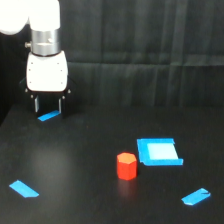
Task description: Pick up the red object from the table
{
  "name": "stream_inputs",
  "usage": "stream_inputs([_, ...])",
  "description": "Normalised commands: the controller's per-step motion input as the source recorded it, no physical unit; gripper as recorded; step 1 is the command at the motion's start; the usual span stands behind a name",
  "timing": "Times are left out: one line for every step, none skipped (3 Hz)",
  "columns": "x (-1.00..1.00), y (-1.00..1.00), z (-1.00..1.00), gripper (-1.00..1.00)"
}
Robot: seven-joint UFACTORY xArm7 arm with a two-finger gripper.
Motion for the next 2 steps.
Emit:
stream_inputs([0.12, -0.01, -0.16, 0.99])
stream_inputs([0.45, -0.30, -0.26, 1.00])
